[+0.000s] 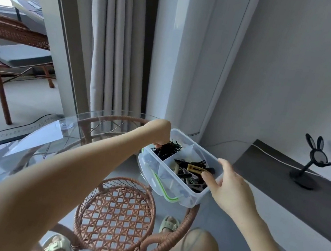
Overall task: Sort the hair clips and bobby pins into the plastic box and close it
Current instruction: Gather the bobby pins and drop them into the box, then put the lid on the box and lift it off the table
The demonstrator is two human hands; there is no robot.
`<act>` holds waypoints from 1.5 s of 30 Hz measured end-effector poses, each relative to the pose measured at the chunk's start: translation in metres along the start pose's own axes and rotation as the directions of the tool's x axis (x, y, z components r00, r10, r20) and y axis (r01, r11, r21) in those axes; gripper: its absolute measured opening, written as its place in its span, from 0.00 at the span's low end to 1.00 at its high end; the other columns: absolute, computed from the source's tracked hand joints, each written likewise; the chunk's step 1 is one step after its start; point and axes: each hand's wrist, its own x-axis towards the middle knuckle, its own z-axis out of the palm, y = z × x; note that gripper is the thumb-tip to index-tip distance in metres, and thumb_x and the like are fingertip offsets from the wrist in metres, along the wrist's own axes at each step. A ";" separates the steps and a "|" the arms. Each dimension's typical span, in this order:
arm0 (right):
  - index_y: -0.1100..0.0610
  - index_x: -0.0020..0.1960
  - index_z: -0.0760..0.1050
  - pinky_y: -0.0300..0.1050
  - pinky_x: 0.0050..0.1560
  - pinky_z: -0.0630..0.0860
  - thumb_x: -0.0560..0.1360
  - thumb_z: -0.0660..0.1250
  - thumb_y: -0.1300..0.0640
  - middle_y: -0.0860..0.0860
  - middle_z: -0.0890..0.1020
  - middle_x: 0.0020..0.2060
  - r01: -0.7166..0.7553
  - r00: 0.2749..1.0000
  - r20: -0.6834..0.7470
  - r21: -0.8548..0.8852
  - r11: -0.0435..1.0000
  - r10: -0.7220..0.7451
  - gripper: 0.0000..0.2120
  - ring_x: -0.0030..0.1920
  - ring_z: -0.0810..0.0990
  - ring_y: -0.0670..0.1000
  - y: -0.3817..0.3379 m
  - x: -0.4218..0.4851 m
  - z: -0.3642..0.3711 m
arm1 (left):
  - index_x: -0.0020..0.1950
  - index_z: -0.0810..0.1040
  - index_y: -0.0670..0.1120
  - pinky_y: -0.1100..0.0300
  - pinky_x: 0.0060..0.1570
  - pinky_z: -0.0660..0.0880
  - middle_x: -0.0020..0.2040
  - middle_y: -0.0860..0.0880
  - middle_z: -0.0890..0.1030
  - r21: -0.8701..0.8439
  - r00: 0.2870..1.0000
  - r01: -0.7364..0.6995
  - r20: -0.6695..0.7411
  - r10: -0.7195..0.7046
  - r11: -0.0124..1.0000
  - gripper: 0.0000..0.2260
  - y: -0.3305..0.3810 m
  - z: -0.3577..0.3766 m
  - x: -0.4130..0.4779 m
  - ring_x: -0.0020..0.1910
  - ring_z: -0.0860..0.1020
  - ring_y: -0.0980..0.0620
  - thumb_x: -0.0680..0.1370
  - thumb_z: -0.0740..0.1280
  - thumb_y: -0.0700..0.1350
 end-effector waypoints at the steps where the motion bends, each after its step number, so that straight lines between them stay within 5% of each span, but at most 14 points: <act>1: 0.52 0.71 0.58 0.46 0.35 0.78 0.75 0.61 0.44 0.55 0.82 0.48 -0.084 0.993 0.091 0.159 0.984 0.070 0.28 0.39 0.83 0.53 -0.003 0.001 0.000 | 0.52 0.81 0.40 0.56 0.50 0.76 0.49 0.44 0.82 -0.050 0.999 -0.016 -0.044 0.014 0.999 0.11 -0.008 0.002 0.000 0.50 0.80 0.44 0.75 0.61 0.38; 3: 0.50 0.72 0.57 0.46 0.29 0.79 0.75 0.62 0.55 0.56 0.82 0.44 -0.232 0.968 0.188 0.436 0.870 0.164 0.27 0.30 0.83 0.53 -0.008 0.003 0.003 | 0.55 0.80 0.41 0.55 0.55 0.76 0.56 0.44 0.80 -0.107 0.989 -0.042 -0.145 0.026 0.993 0.14 -0.025 0.004 -0.008 0.56 0.78 0.43 0.75 0.58 0.37; 7: 0.53 0.69 0.62 0.47 0.34 0.81 0.74 0.58 0.62 0.60 0.83 0.44 -0.210 0.975 0.040 0.479 0.852 0.218 0.24 0.30 0.83 0.55 -0.019 0.002 0.007 | 0.63 0.75 0.46 0.55 0.58 0.73 0.64 0.46 0.76 -0.214 0.959 -0.073 -0.282 0.009 0.974 0.17 -0.061 0.012 -0.028 0.61 0.75 0.45 0.76 0.59 0.38; 13: 0.54 0.69 0.64 0.45 0.33 0.80 0.74 0.58 0.63 0.57 0.83 0.36 -0.073 0.997 0.015 0.488 0.870 0.076 0.23 0.26 0.82 0.52 -0.052 -0.016 0.002 | 0.54 0.79 0.40 0.51 0.52 0.79 0.46 0.45 0.81 -0.727 0.950 -0.031 -0.235 -0.206 0.686 0.10 -0.107 0.010 -0.074 0.49 0.81 0.44 0.78 0.63 0.43; 17: 0.55 0.70 0.63 0.32 0.23 0.69 0.76 0.58 0.64 0.49 0.74 0.21 0.043 0.994 0.066 0.501 0.864 -0.088 0.23 0.18 0.73 0.44 -0.083 -0.034 0.019 | 0.45 0.81 0.40 0.47 0.48 0.80 0.44 0.39 0.83 -0.673 0.934 0.060 -0.223 -0.279 0.737 0.09 -0.145 0.019 -0.105 0.41 0.80 0.45 0.77 0.63 0.42; 20: 0.54 0.71 0.61 0.31 0.19 0.61 0.76 0.59 0.64 0.47 0.68 0.22 0.115 0.974 0.114 0.502 0.857 -0.198 0.24 0.17 0.67 0.43 -0.101 -0.045 0.040 | 0.45 0.81 0.38 0.51 0.45 0.81 0.44 0.39 0.83 -0.604 0.914 0.128 -0.236 -0.330 0.787 0.10 -0.170 0.027 -0.129 0.40 0.83 0.44 0.78 0.62 0.40; 27: 0.52 0.71 0.61 0.35 0.23 0.65 0.79 0.58 0.56 0.49 0.74 0.25 0.230 0.941 0.088 0.541 0.809 -0.327 0.21 0.22 0.70 0.42 -0.107 -0.047 0.060 | 0.44 0.80 0.38 0.56 0.35 0.80 0.41 0.41 0.84 -0.488 0.894 0.253 -0.213 -0.395 0.835 0.09 -0.199 0.051 -0.163 0.36 0.83 0.46 0.77 0.63 0.41; 30: 0.55 0.69 0.66 0.42 0.42 0.74 0.78 0.59 0.47 0.52 0.83 0.47 0.314 0.949 -0.030 0.149 0.938 -0.313 0.22 0.46 0.81 0.50 -0.087 -0.037 0.054 | 0.45 0.80 0.38 0.67 0.21 0.73 0.40 0.41 0.84 -0.502 0.896 0.244 -0.212 -0.391 0.830 0.08 -0.201 0.053 -0.166 0.32 0.82 0.47 0.77 0.63 0.41; 33: 0.57 0.63 0.71 0.49 0.56 0.72 0.74 0.62 0.41 0.53 0.77 0.59 0.281 0.959 0.101 -0.233 0.931 -0.264 0.25 0.60 0.75 0.56 -0.065 -0.030 0.060 | 0.43 0.81 0.39 0.70 0.18 0.70 0.37 0.42 0.84 -0.483 0.891 0.238 -0.237 -0.388 0.843 0.09 -0.201 0.054 -0.165 0.25 0.78 0.52 0.77 0.63 0.41; 35: 0.60 0.53 0.77 0.49 0.51 0.76 0.73 0.67 0.47 0.55 0.80 0.52 0.292 0.956 0.131 -0.323 0.900 -0.263 0.17 0.54 0.78 0.57 -0.059 -0.031 0.070 | 0.42 0.80 0.40 0.69 0.18 0.70 0.36 0.43 0.84 -0.450 0.887 0.225 -0.273 -0.373 0.864 0.09 -0.201 0.055 -0.165 0.24 0.77 0.53 0.78 0.63 0.41; 38: 0.61 0.31 0.77 0.45 0.27 0.78 0.54 0.80 0.64 0.56 0.80 0.29 0.363 0.926 0.095 -0.488 0.794 -0.365 0.12 0.29 0.80 0.55 -0.057 -0.035 0.085 | 0.41 0.80 0.38 0.65 0.22 0.70 0.34 0.43 0.84 -0.434 0.870 0.205 -0.330 -0.366 0.877 0.11 -0.198 0.059 -0.167 0.26 0.78 0.50 0.78 0.62 0.42; 41: 0.61 0.27 0.74 0.42 0.21 0.73 0.48 0.77 0.72 0.56 0.77 0.22 0.401 0.890 0.029 -0.522 0.753 -0.454 0.15 0.22 0.76 0.54 -0.061 -0.035 0.085 | 0.40 0.80 0.36 0.62 0.25 0.69 0.35 0.42 0.83 -0.417 0.843 0.184 -0.398 -0.361 0.890 0.12 -0.197 0.064 -0.169 0.27 0.77 0.46 0.78 0.61 0.41; 43: 0.62 0.29 0.73 0.40 0.20 0.71 0.52 0.77 0.70 0.56 0.76 0.22 0.427 0.849 -0.025 -0.556 0.713 -0.528 0.14 0.21 0.75 0.53 -0.062 -0.030 0.076 | 0.38 0.79 0.36 0.60 0.28 0.69 0.34 0.41 0.82 -0.351 0.818 0.201 -0.454 -0.354 0.915 0.14 -0.196 0.068 -0.167 0.28 0.76 0.45 0.78 0.60 0.41; 45: 0.62 0.33 0.72 0.40 0.20 0.68 0.69 0.70 0.64 0.57 0.76 0.25 0.387 0.833 -0.153 -0.528 0.756 -0.532 0.09 0.21 0.75 0.53 -0.065 -0.018 0.056 | 0.34 0.77 0.36 0.57 0.33 0.72 0.32 0.42 0.81 -0.289 0.800 0.211 -0.497 -0.335 0.934 0.16 -0.194 0.072 -0.165 0.28 0.75 0.46 0.78 0.59 0.41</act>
